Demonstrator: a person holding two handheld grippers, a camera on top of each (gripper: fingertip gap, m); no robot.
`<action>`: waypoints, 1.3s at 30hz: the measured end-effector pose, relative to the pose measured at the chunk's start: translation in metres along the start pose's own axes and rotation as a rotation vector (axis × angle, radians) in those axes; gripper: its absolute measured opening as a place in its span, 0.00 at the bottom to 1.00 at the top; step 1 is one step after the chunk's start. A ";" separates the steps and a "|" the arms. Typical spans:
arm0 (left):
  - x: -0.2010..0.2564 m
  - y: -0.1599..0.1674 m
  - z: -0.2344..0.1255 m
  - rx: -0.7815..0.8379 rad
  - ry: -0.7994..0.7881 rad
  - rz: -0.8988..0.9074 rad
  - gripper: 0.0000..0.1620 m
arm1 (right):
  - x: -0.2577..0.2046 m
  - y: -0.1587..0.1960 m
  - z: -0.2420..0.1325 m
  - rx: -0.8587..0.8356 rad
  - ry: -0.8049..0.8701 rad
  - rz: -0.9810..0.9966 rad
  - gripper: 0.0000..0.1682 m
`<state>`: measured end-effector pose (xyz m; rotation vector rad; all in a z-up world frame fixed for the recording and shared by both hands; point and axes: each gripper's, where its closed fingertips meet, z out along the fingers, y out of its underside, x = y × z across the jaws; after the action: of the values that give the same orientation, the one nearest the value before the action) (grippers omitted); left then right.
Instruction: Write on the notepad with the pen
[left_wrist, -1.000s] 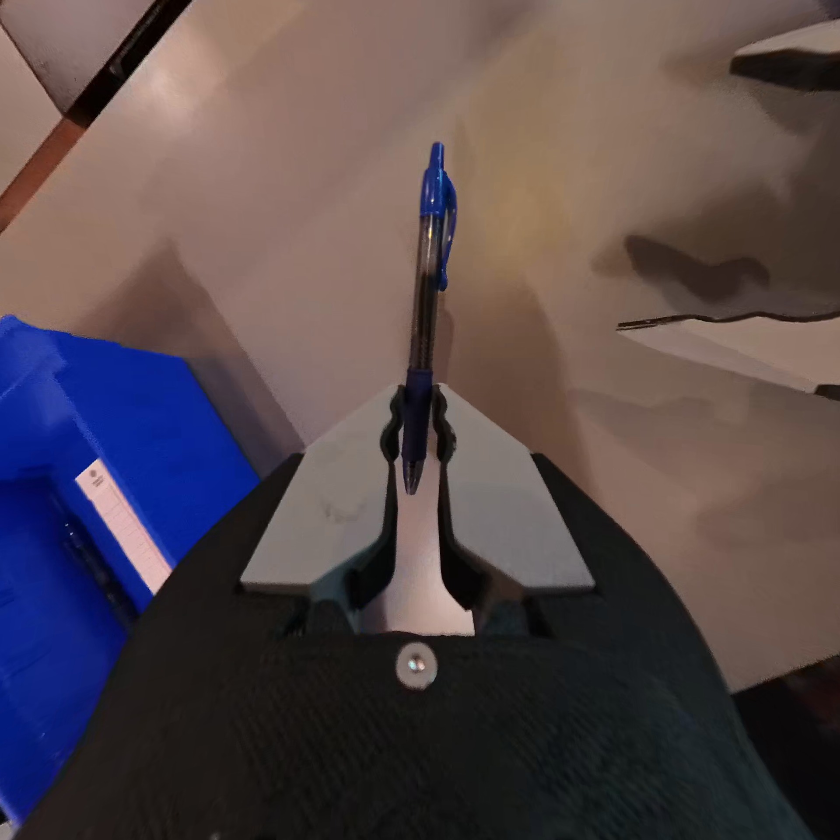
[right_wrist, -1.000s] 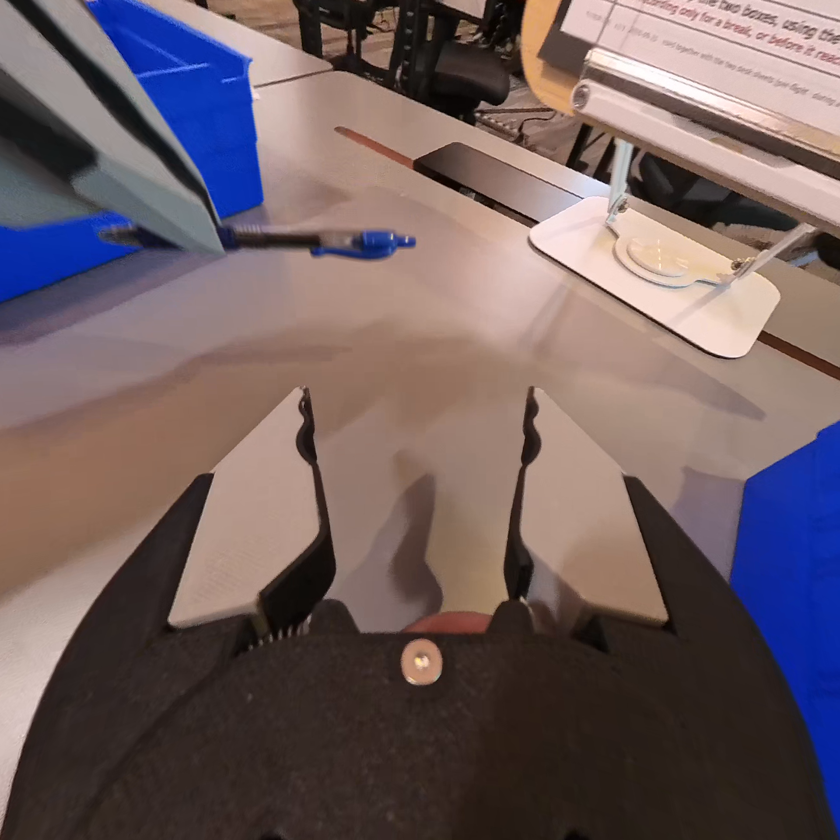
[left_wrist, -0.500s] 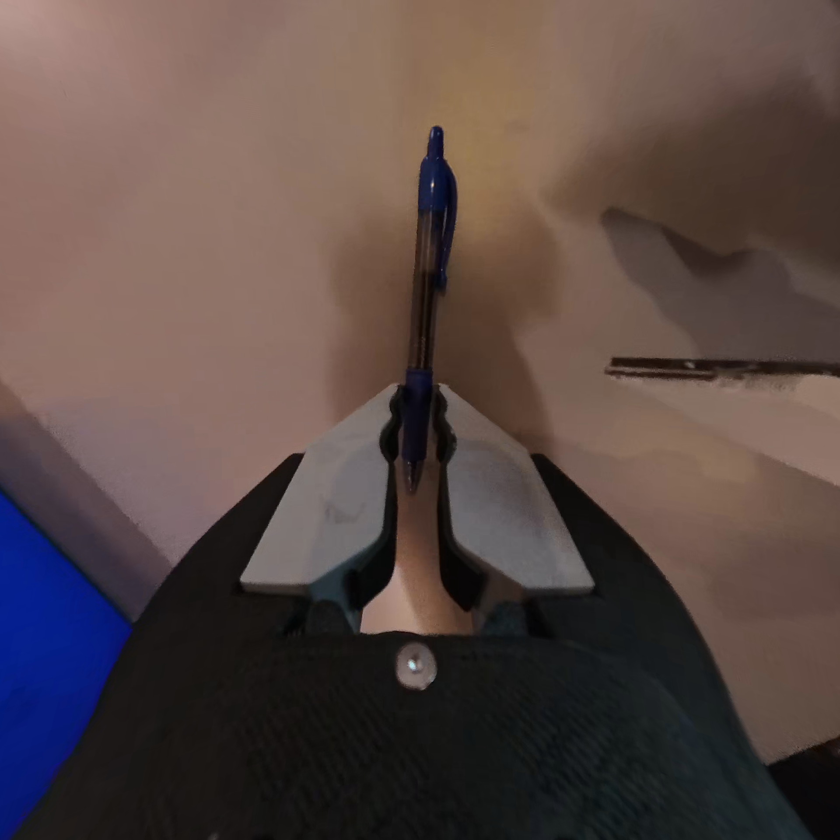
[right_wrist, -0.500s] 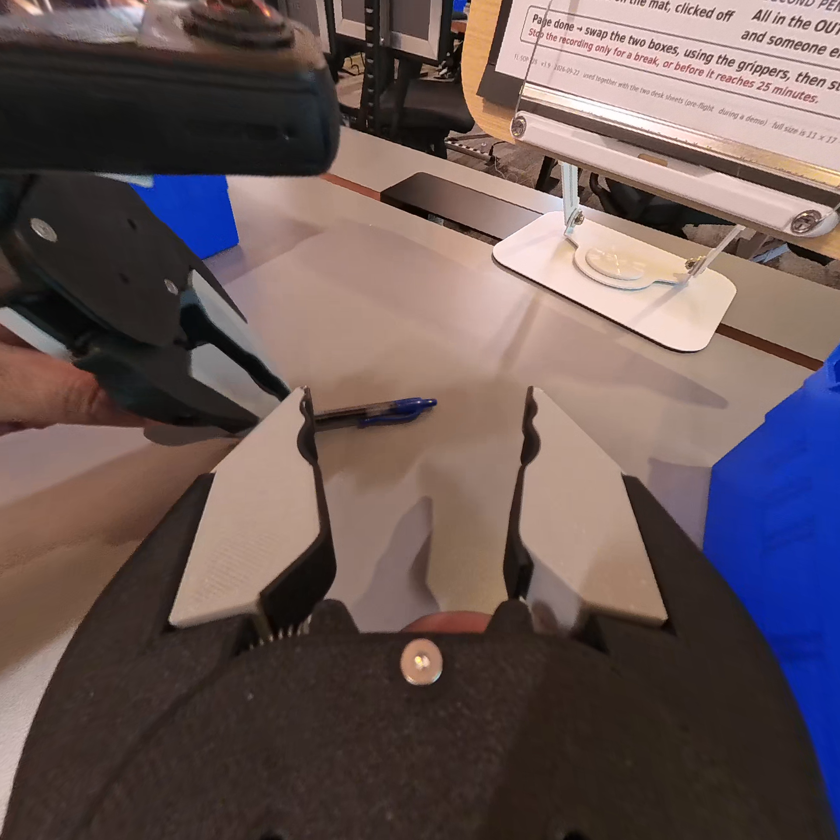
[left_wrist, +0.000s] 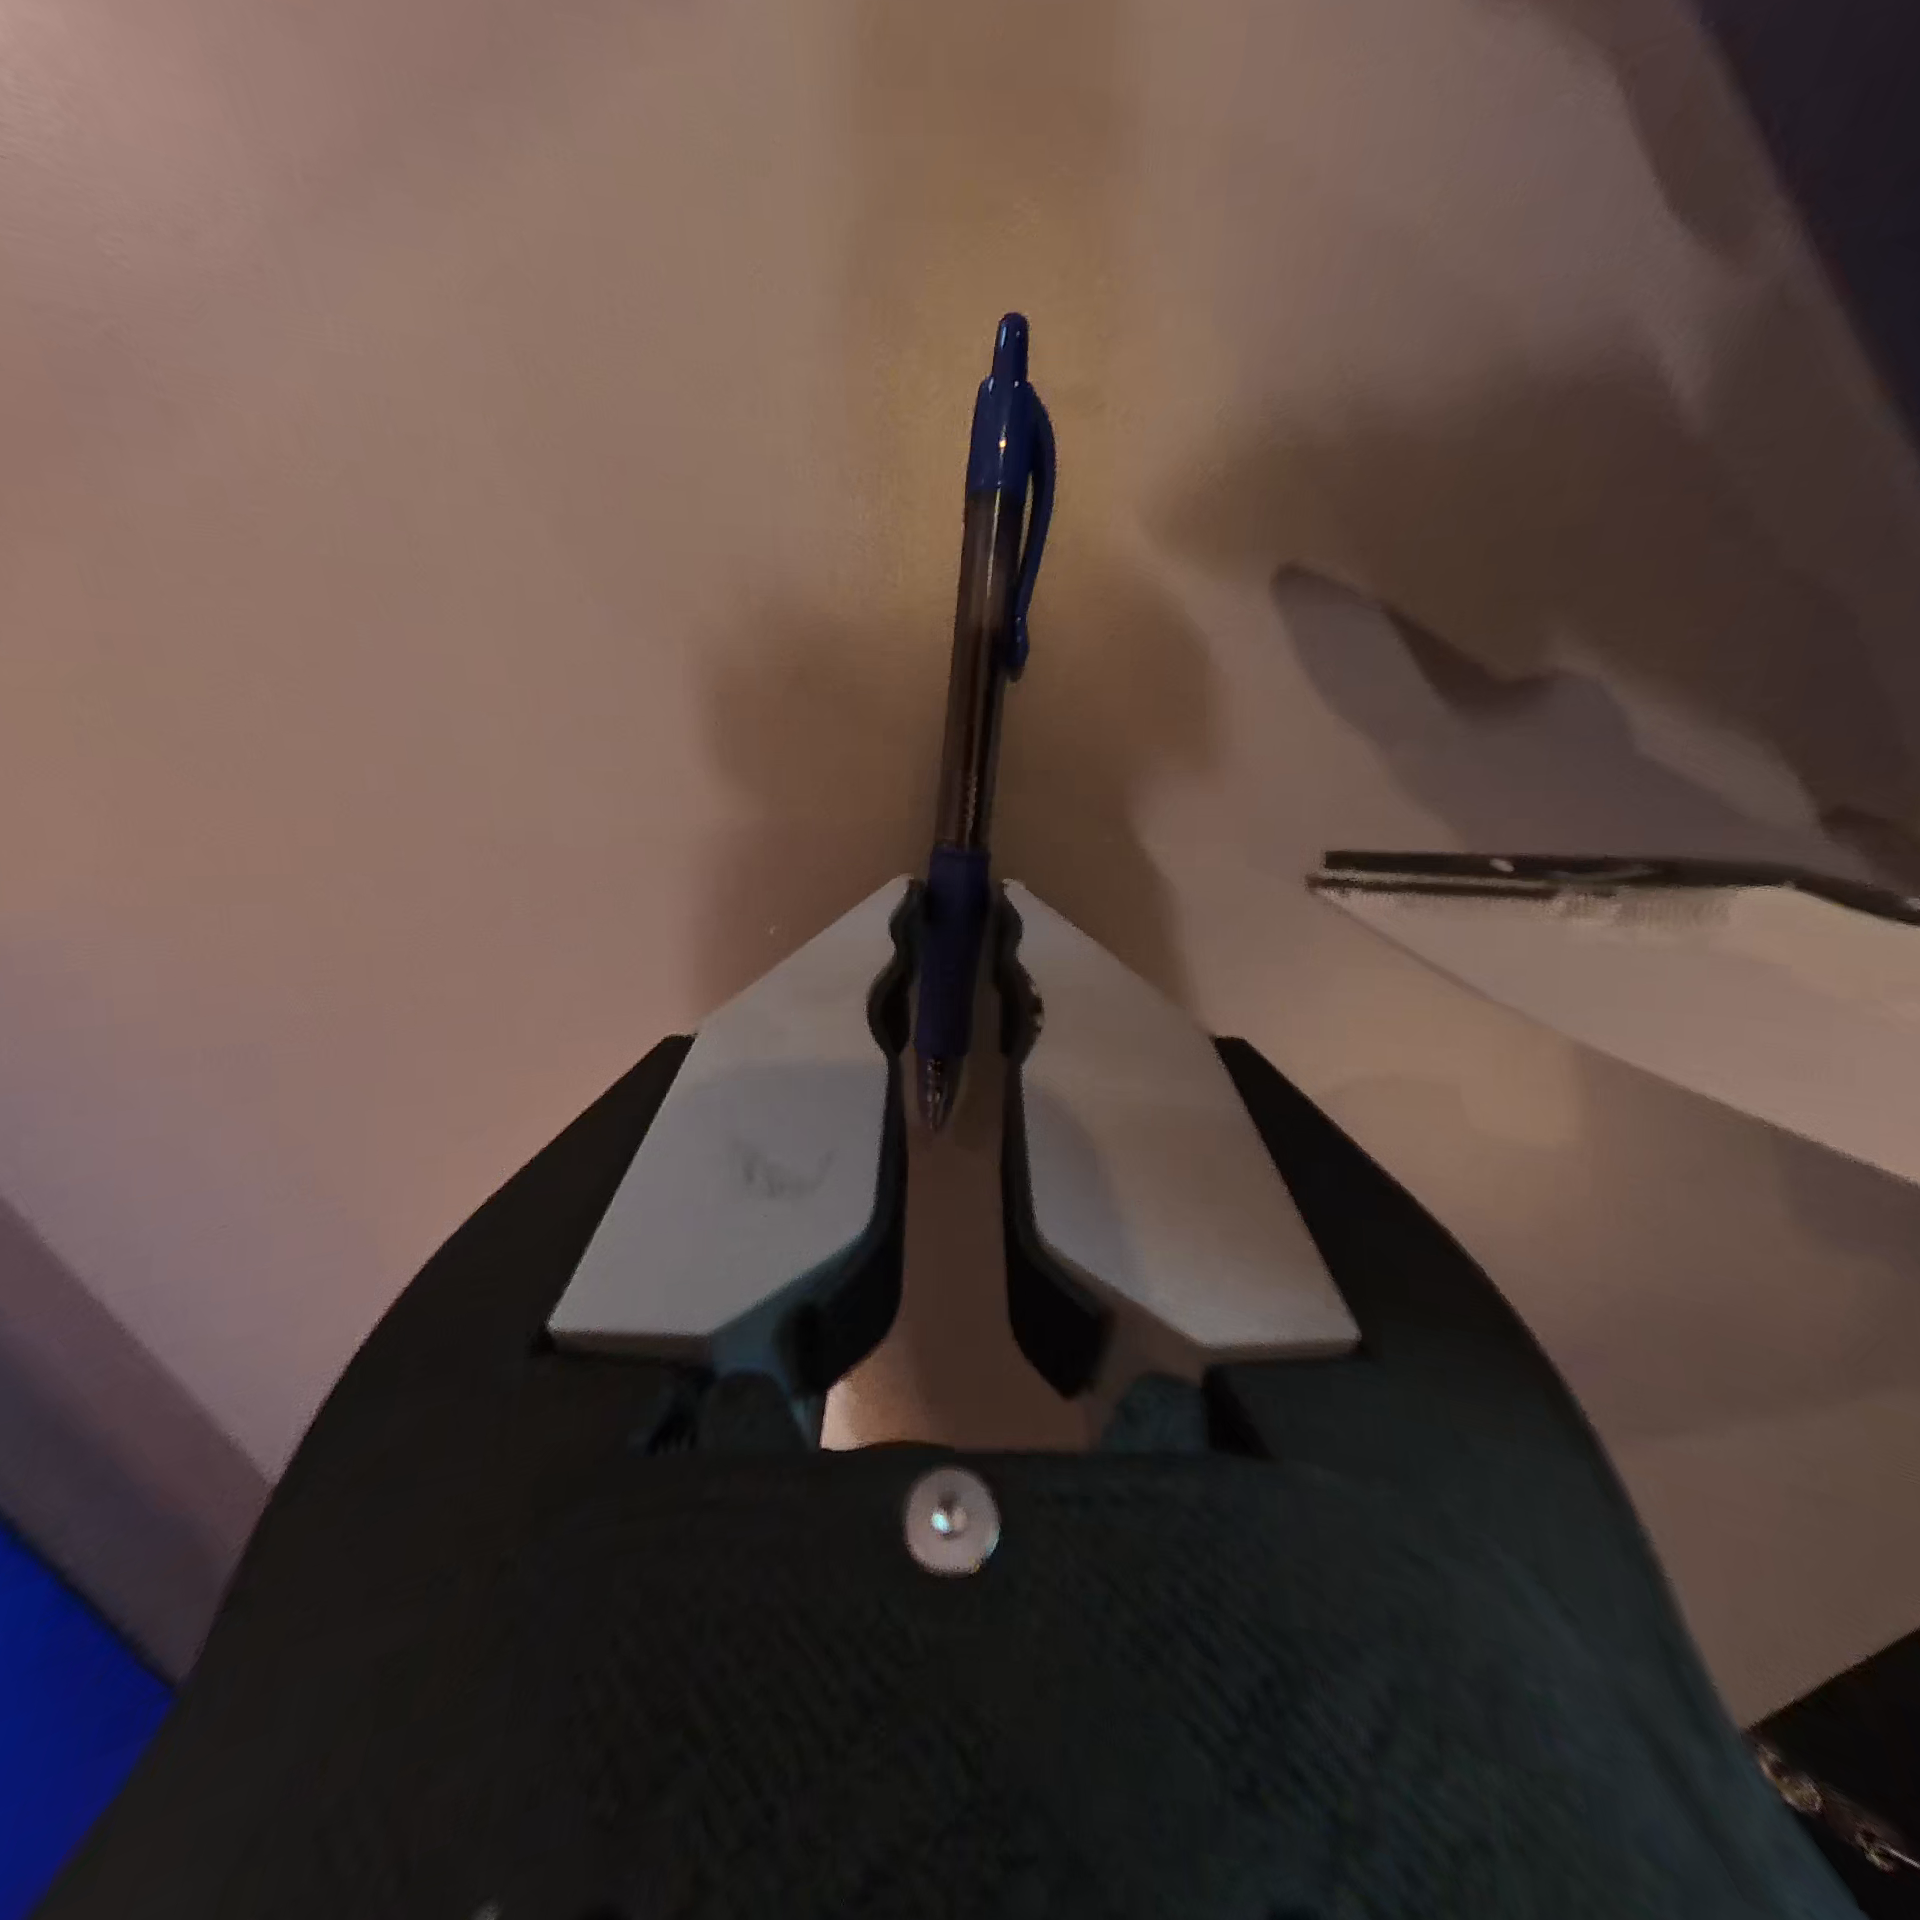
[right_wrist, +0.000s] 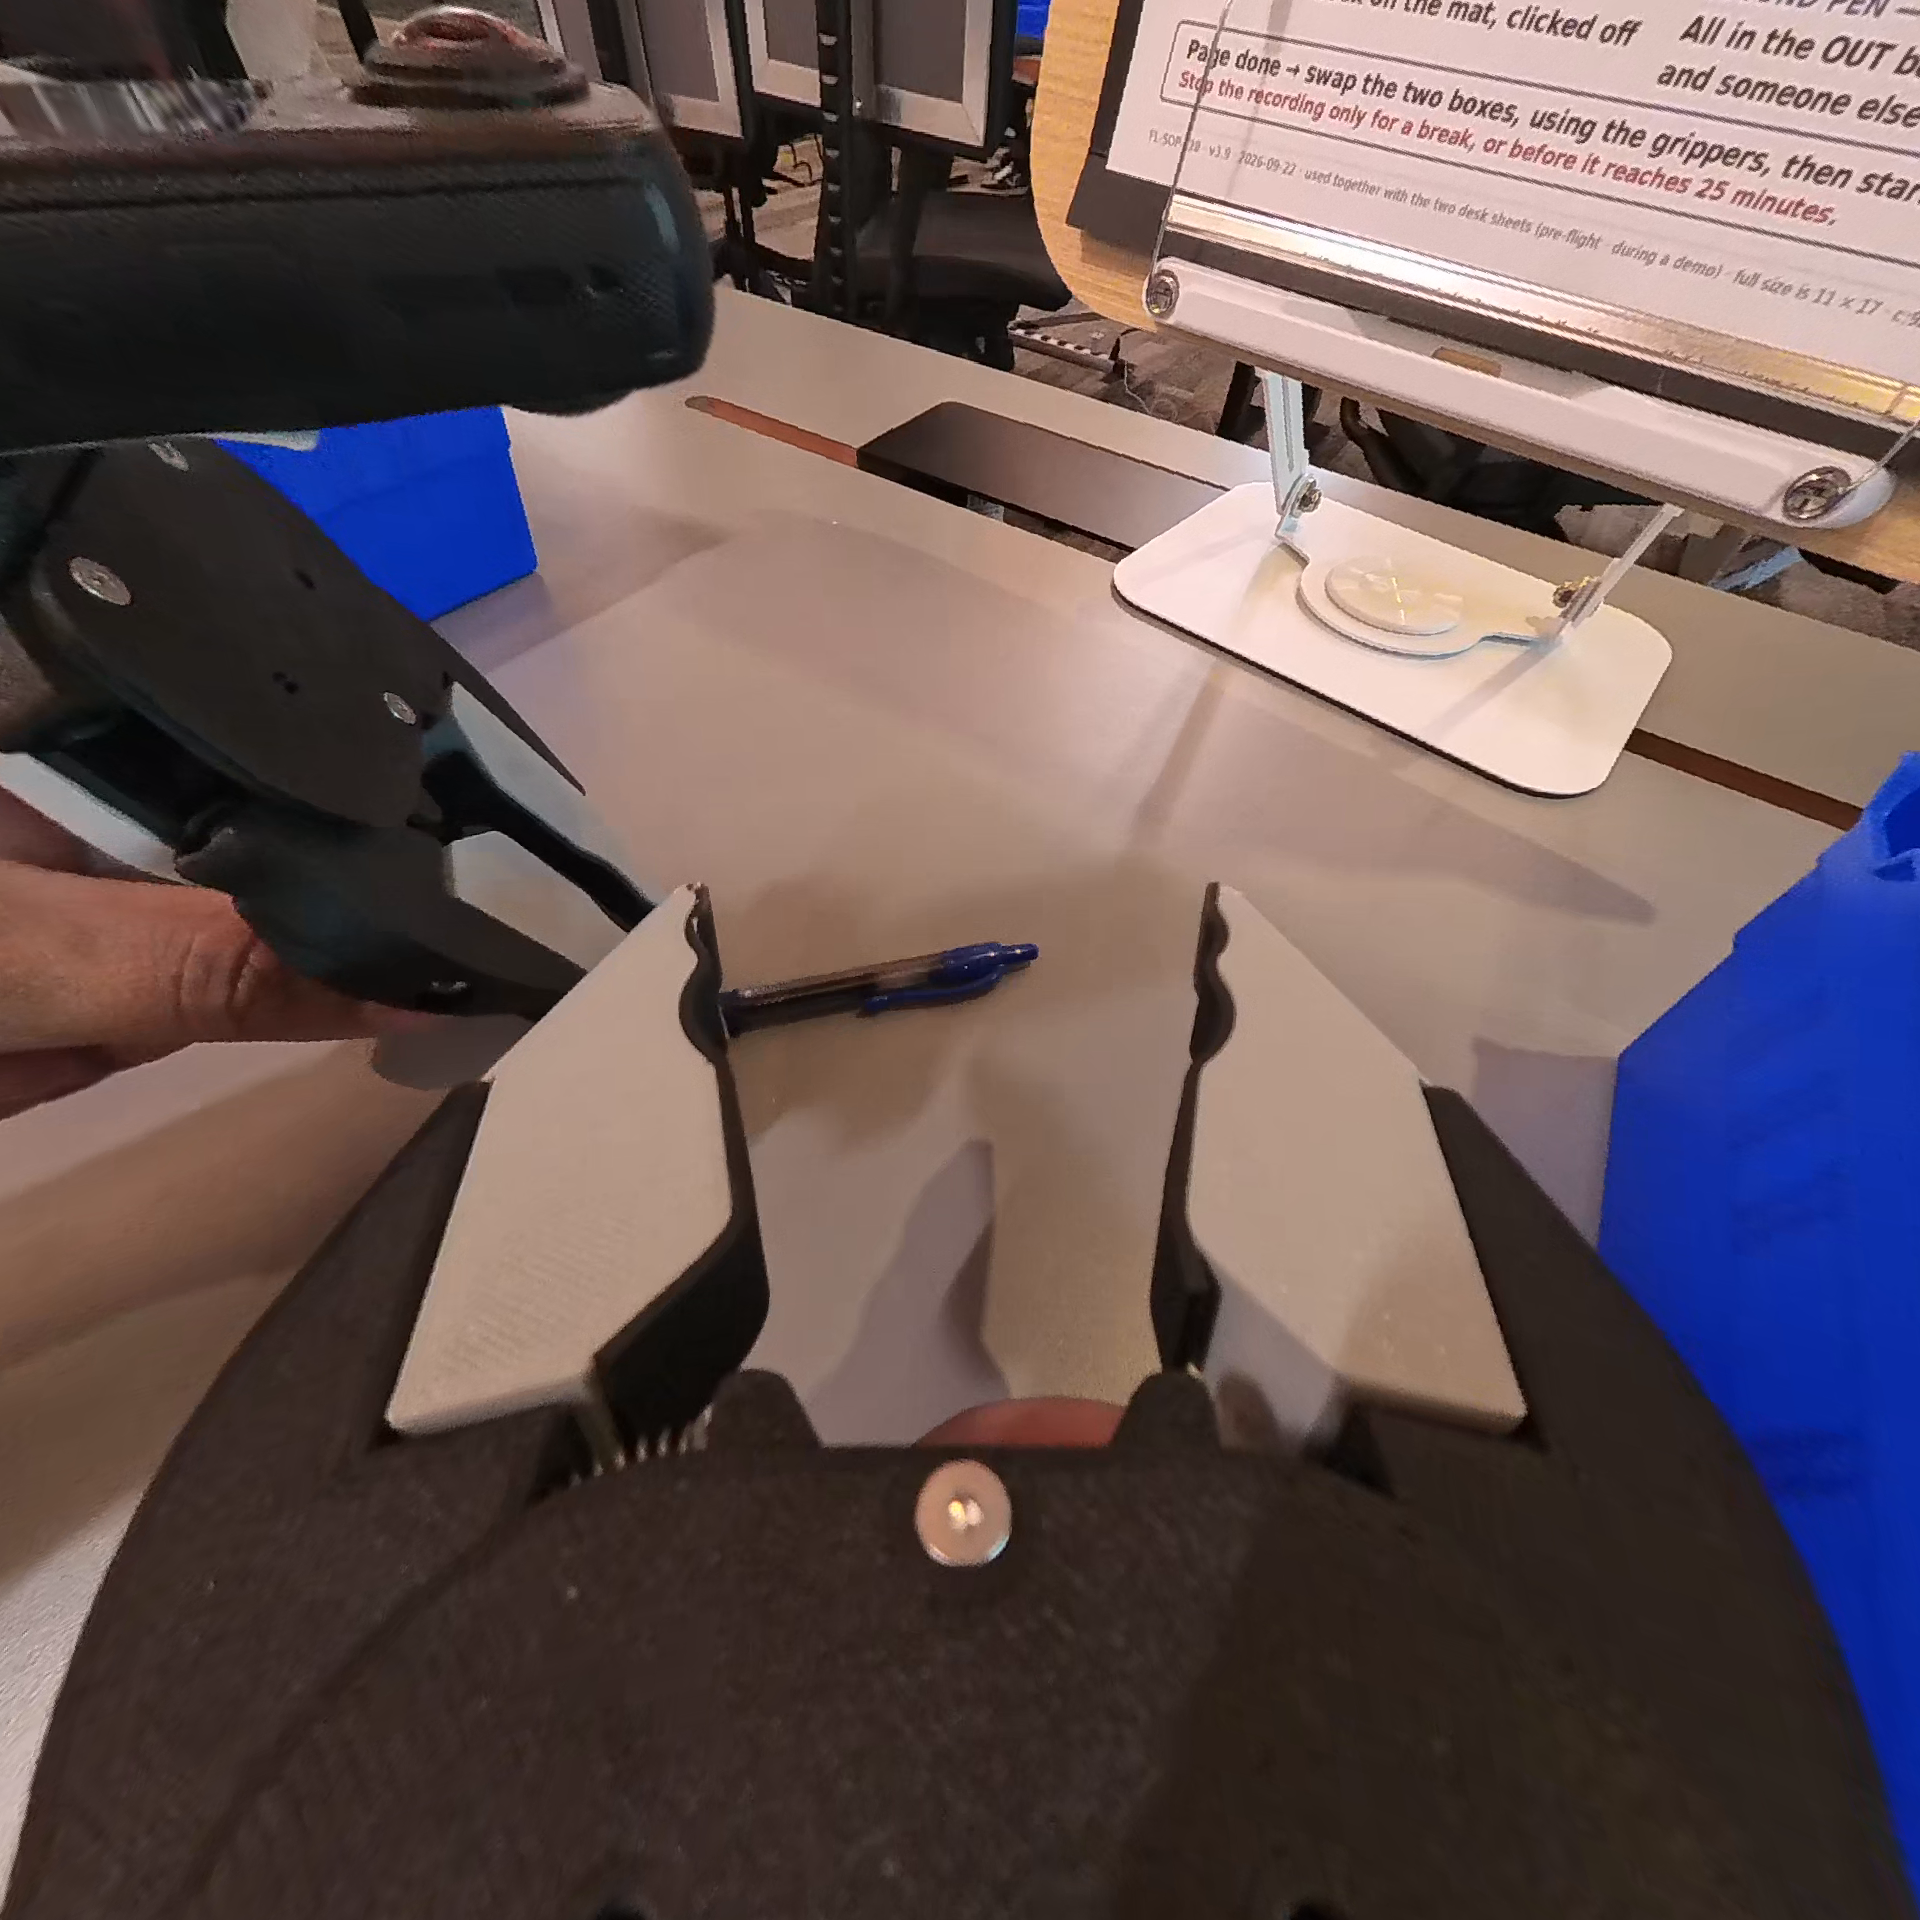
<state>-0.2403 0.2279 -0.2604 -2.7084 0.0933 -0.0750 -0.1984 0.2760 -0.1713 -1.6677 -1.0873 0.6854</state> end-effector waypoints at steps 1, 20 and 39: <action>0.001 0.000 0.000 0.004 0.006 -0.006 0.06 | 0.000 0.000 0.000 0.000 0.000 0.001 0.53; 0.015 -0.003 -0.001 0.071 0.087 -0.056 0.13 | -0.001 -0.001 -0.001 0.004 -0.008 0.006 0.52; 0.004 0.019 -0.074 0.265 0.068 -0.106 0.31 | 0.000 -0.002 -0.001 0.013 0.003 -0.002 0.53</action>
<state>-0.2421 0.1795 -0.2007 -2.4450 -0.0384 -0.1964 -0.1986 0.2757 -0.1698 -1.6563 -1.0804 0.6871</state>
